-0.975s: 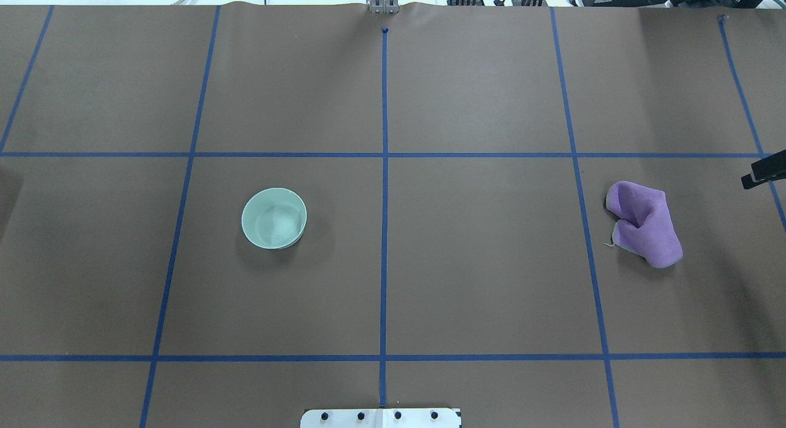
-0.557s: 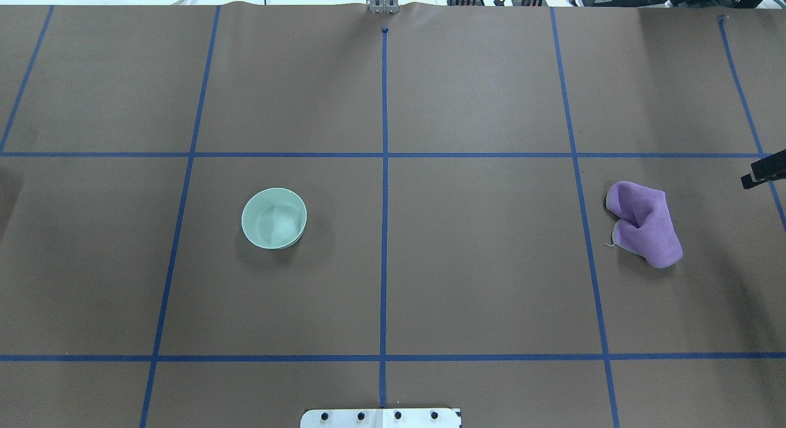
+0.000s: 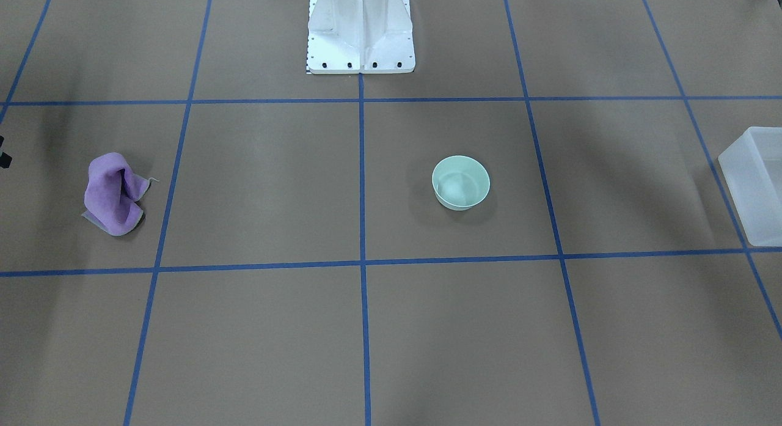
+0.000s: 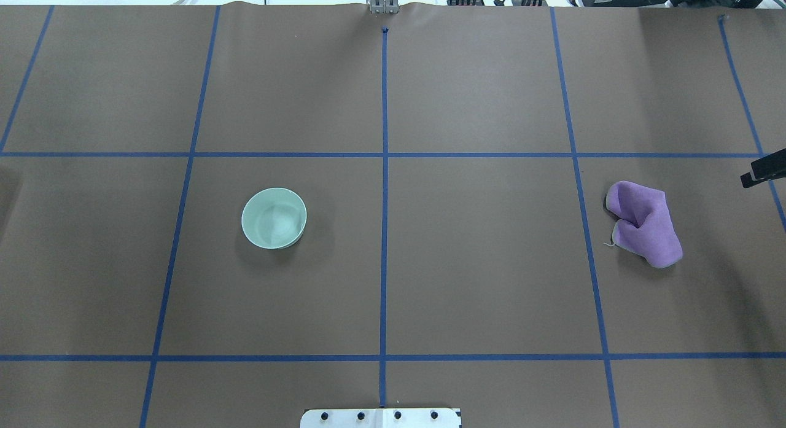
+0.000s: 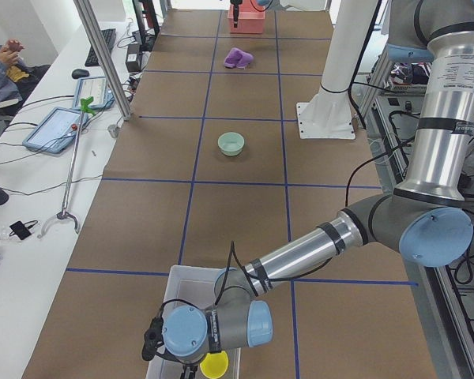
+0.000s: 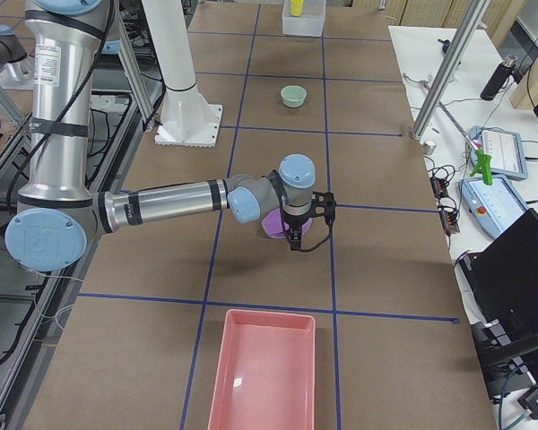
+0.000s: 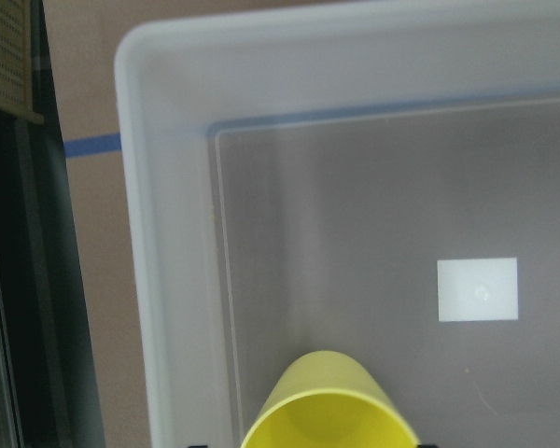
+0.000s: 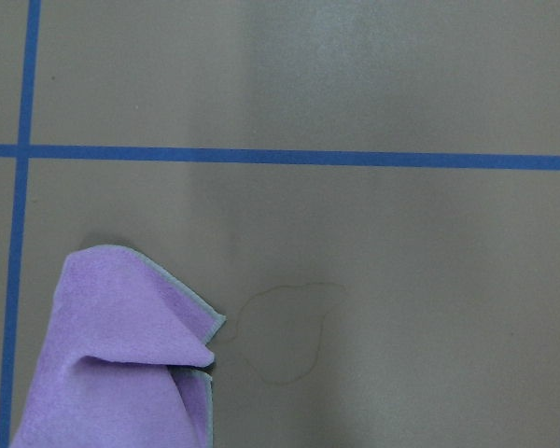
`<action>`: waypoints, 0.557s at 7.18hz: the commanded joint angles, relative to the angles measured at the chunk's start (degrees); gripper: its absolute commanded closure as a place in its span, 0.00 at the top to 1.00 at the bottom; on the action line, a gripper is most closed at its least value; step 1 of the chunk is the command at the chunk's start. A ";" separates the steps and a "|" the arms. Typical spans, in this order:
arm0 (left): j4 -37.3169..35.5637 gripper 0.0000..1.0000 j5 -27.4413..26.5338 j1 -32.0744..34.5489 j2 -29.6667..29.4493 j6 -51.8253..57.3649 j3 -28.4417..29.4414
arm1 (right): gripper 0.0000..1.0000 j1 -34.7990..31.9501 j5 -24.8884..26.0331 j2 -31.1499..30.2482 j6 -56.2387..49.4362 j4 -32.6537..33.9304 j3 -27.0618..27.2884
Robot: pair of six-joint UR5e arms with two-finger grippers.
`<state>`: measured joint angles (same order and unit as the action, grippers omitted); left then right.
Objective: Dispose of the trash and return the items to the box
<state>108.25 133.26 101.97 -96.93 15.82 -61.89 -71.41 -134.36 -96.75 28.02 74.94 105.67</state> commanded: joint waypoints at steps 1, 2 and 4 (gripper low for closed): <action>-6.04 0.90 3.11 -0.54 6.46 -16.84 -20.81 | 1.00 1.61 0.06 0.07 2.11 -0.06 0.06; -6.65 0.90 5.67 -5.50 8.84 -23.23 -28.99 | 1.00 3.19 0.06 0.07 5.69 -2.32 0.49; -6.48 0.92 5.08 -16.50 9.92 -44.83 -40.90 | 1.00 8.19 0.76 0.07 18.15 -10.39 0.50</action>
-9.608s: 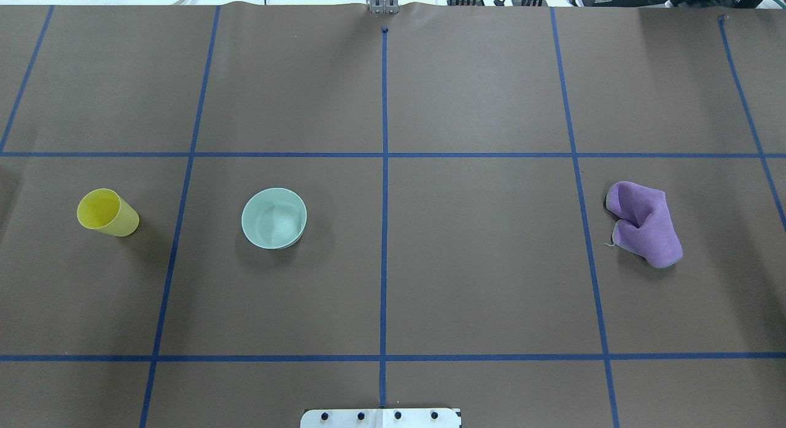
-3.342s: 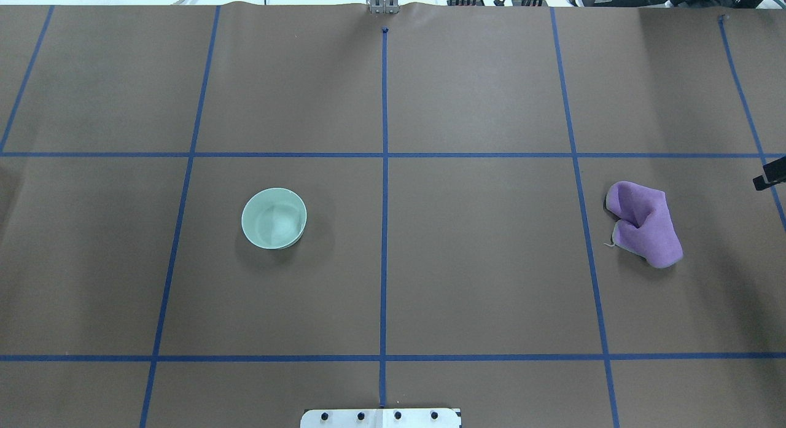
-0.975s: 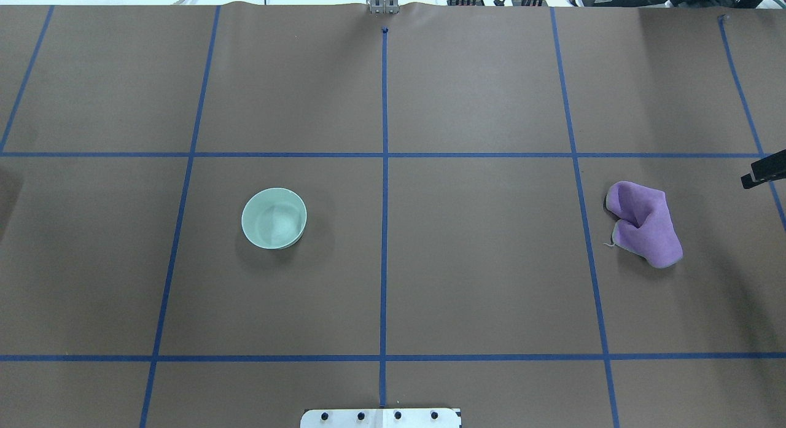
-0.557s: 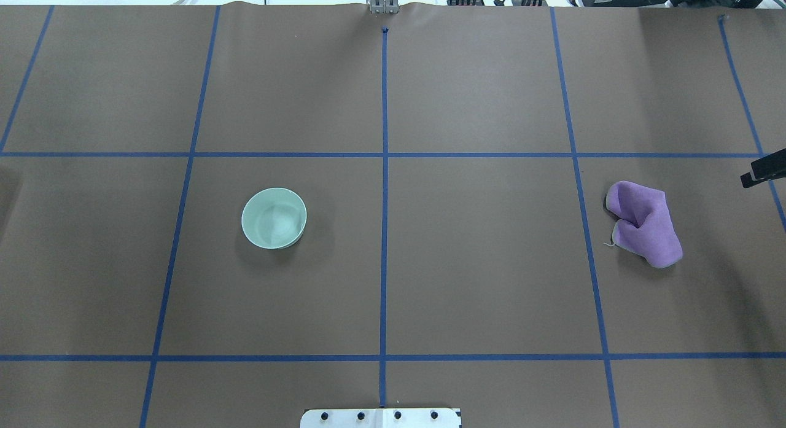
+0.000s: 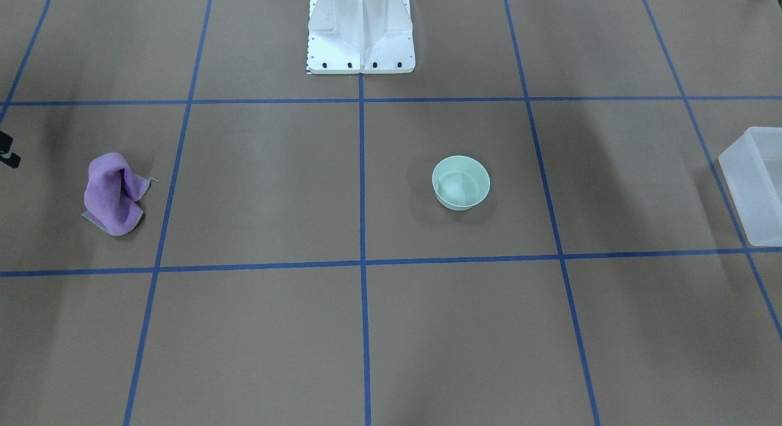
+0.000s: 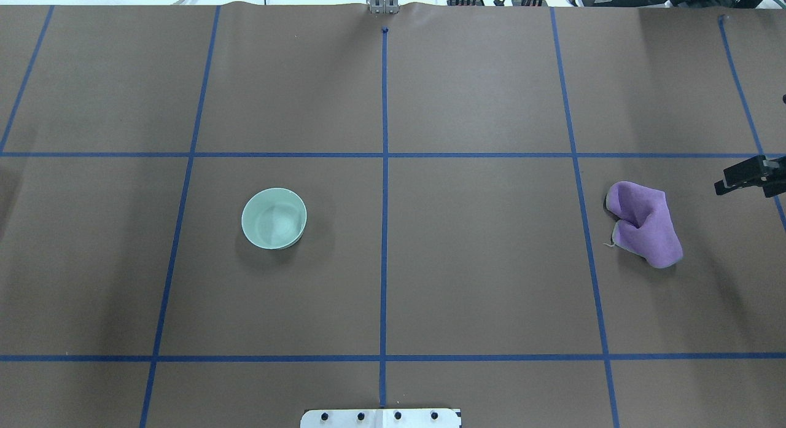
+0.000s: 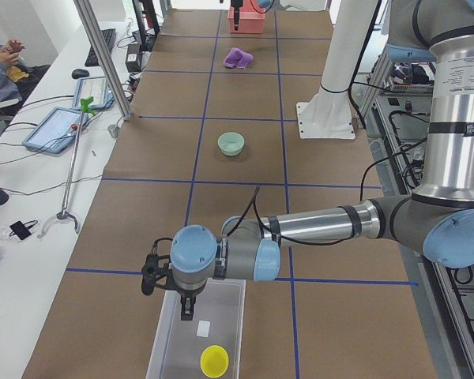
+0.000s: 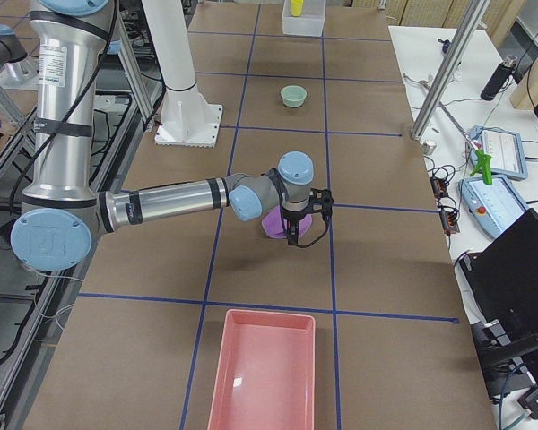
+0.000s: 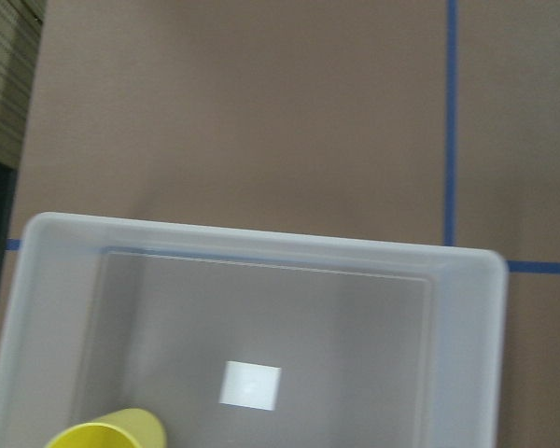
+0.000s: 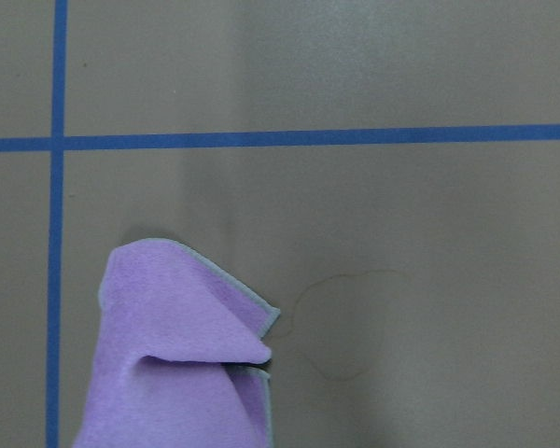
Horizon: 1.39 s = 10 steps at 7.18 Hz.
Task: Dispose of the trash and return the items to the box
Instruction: 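Lower the right gripper onto the purple cloth and grasp it while the left gripper returns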
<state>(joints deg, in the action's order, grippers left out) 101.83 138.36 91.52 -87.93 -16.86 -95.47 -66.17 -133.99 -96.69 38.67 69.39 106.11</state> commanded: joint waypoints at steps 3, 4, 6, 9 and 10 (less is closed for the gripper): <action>0.29 0.94 -5.17 -19.91 0.40 -31.74 -15.59 | 1.00 11.91 6.36 3.69 21.68 -7.96 -0.03; 0.38 0.94 -7.55 -24.94 -0.22 -38.79 -17.80 | 1.00 14.37 9.07 3.96 22.23 -7.96 -0.29; 2.13 0.94 -11.41 -31.63 -2.76 -49.44 -18.70 | 0.81 15.63 11.03 3.79 22.33 -7.87 -0.55; 2.05 0.94 -17.06 -40.61 -7.68 -60.64 -18.44 | 0.00 15.54 10.60 2.91 21.19 -7.52 -1.08; 1.88 0.94 -19.94 -45.07 -10.04 -64.66 -17.91 | 0.00 15.28 10.07 2.91 19.36 -7.52 -1.00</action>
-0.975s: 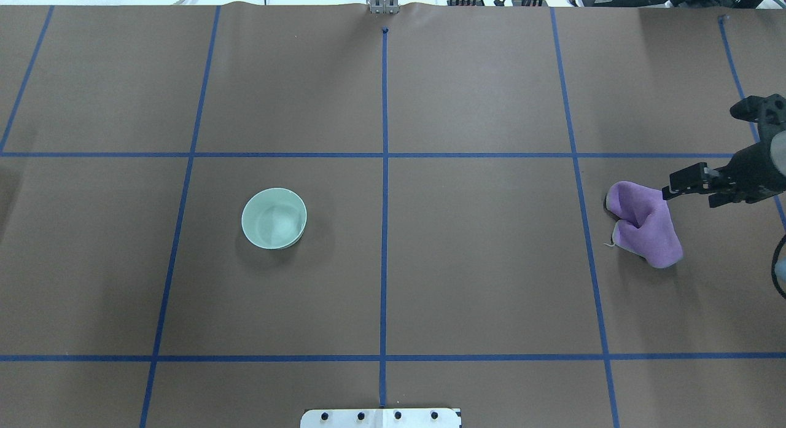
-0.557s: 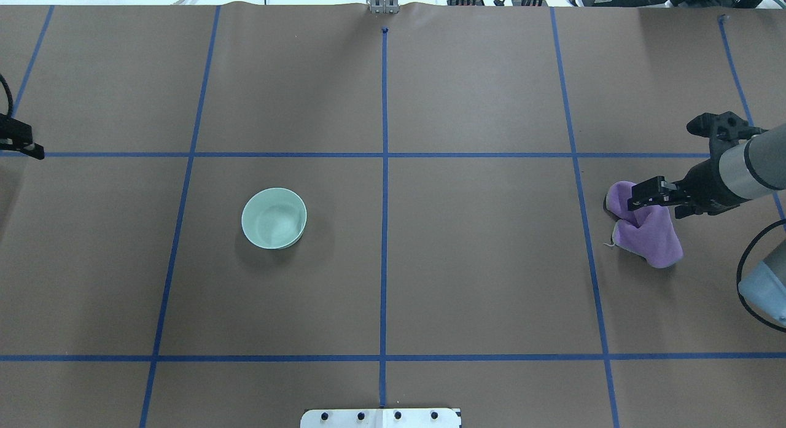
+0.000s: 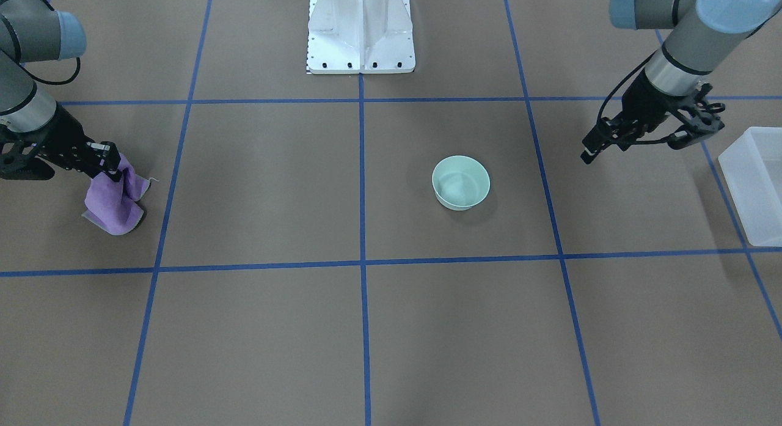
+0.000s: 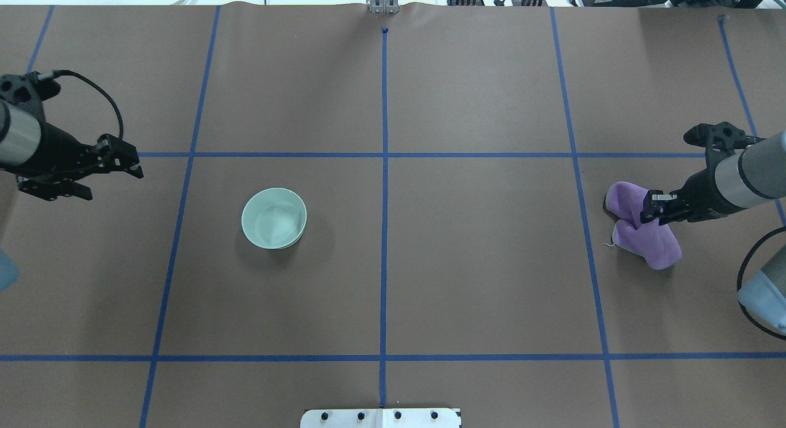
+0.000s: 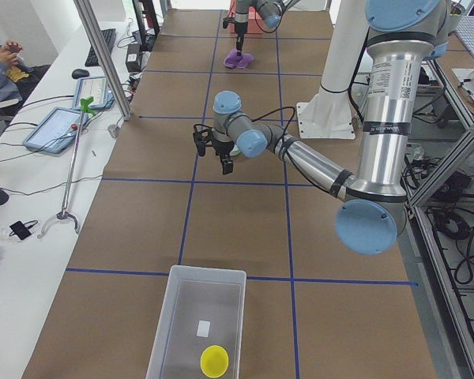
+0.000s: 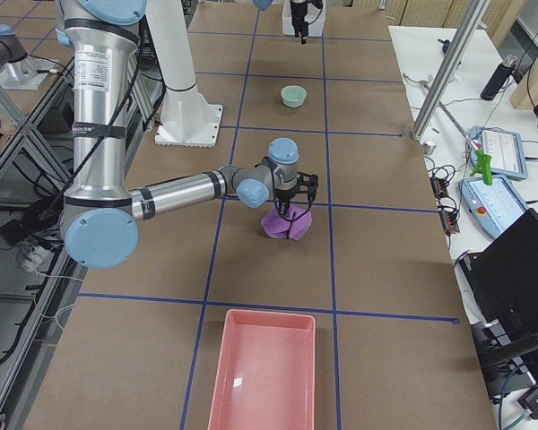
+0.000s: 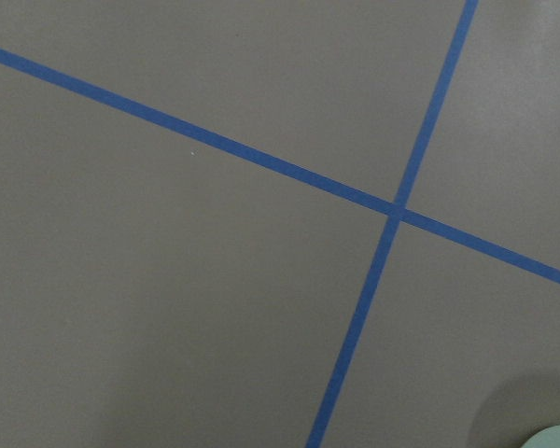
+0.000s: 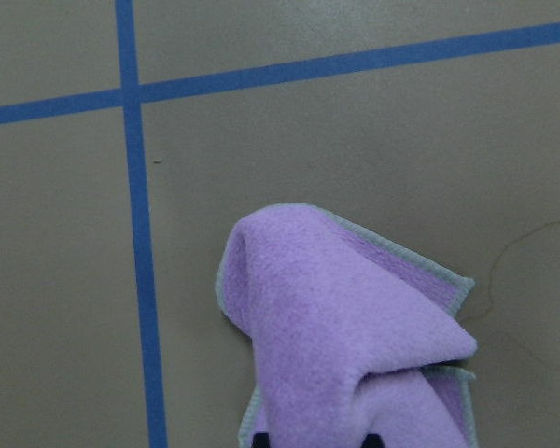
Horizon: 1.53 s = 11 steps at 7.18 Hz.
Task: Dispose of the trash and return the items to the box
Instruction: 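Lower the right gripper onto the purple cloth and grasp it while the left gripper returns, then lift the purple cloth with the right gripper while the left gripper reaches the green bowl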
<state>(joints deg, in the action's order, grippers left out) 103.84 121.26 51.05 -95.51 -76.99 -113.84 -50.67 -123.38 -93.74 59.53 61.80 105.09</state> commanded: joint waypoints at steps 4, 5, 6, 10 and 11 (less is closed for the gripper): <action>-0.83 0.94 -10.95 -16.15 -11.42 -11.96 5.96 | 0.00 -19.06 -13.71 -2.75 -14.13 1.21 0.73; -0.84 0.93 -11.05 -16.24 -12.58 -11.96 8.00 | 0.00 -24.25 -15.99 -3.11 -21.32 4.70 0.73; -0.75 0.92 -11.05 -16.24 -13.37 -11.96 9.58 | 0.00 -28.22 -16.36 -2.94 -29.65 9.87 1.07; -0.40 0.53 -13.95 -18.35 -15.49 -14.50 12.68 | 0.00 -41.94 -15.67 -1.72 -59.20 33.32 3.27; -0.40 0.19 -13.95 -18.44 -15.58 -14.51 12.68 | 0.00 -43.71 -15.40 -0.75 -63.01 36.43 3.10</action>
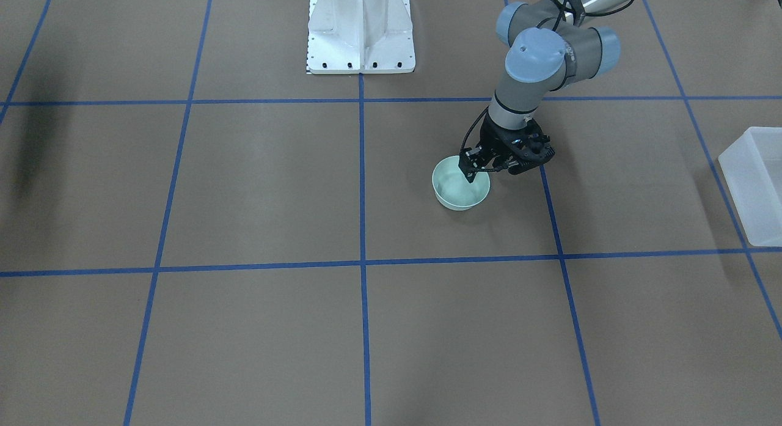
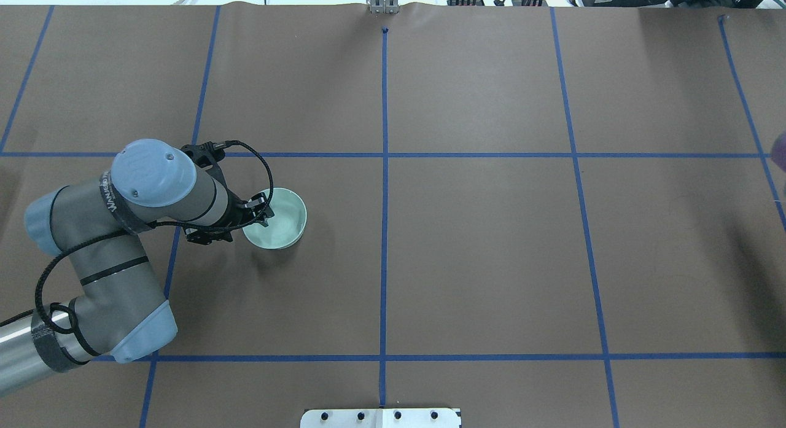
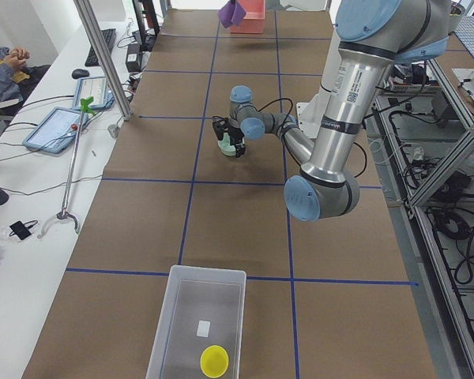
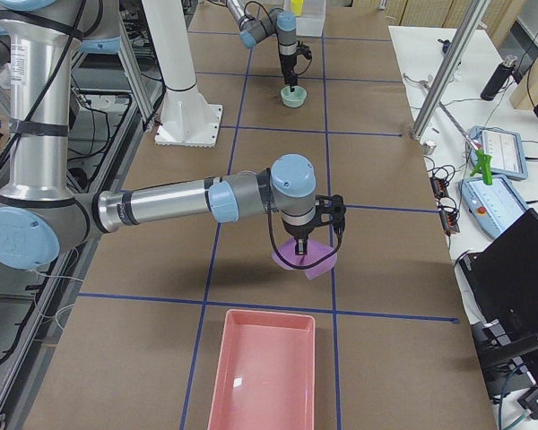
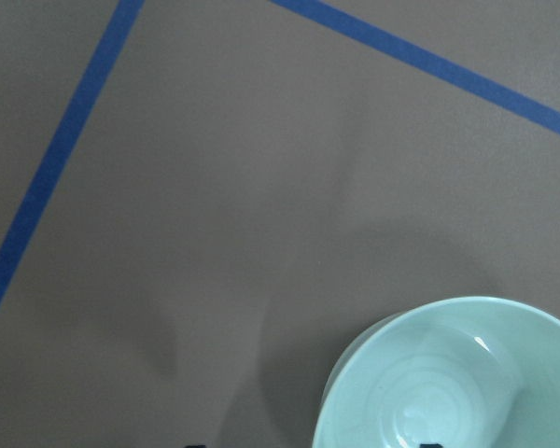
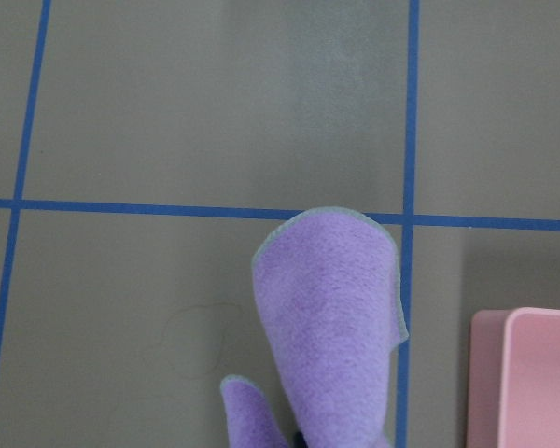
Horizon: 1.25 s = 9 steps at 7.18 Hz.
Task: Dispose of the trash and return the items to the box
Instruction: 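Lift the purple cloth with the right gripper while the left gripper reaches the green bowl, then grasp the green bowl rim with the left gripper and lift it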
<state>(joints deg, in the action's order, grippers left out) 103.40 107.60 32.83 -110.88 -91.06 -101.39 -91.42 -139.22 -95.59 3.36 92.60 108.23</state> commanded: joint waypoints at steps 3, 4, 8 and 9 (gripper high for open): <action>0.31 0.00 0.06 -0.22 -0.38 -1.65 -0.21 | 0.00 -10.07 9.01 1.19 -23.86 11.80 -1.44; 0.31 0.00 0.41 -0.14 -0.65 -1.75 -1.43 | 0.00 -12.53 10.27 0.76 -29.06 11.90 -3.97; -0.04 0.00 10.22 8.97 -0.04 -0.88 -6.97 | 0.00 -13.87 10.89 -3.88 -37.55 1.25 -18.29; -0.21 0.00 12.61 12.40 0.14 1.13 -7.42 | 0.00 -13.87 10.81 -3.64 -37.20 -3.86 -22.41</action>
<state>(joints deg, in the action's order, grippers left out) 103.36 116.47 40.97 -111.09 -91.67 -107.85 -105.25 -128.53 -98.36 -33.93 95.41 90.55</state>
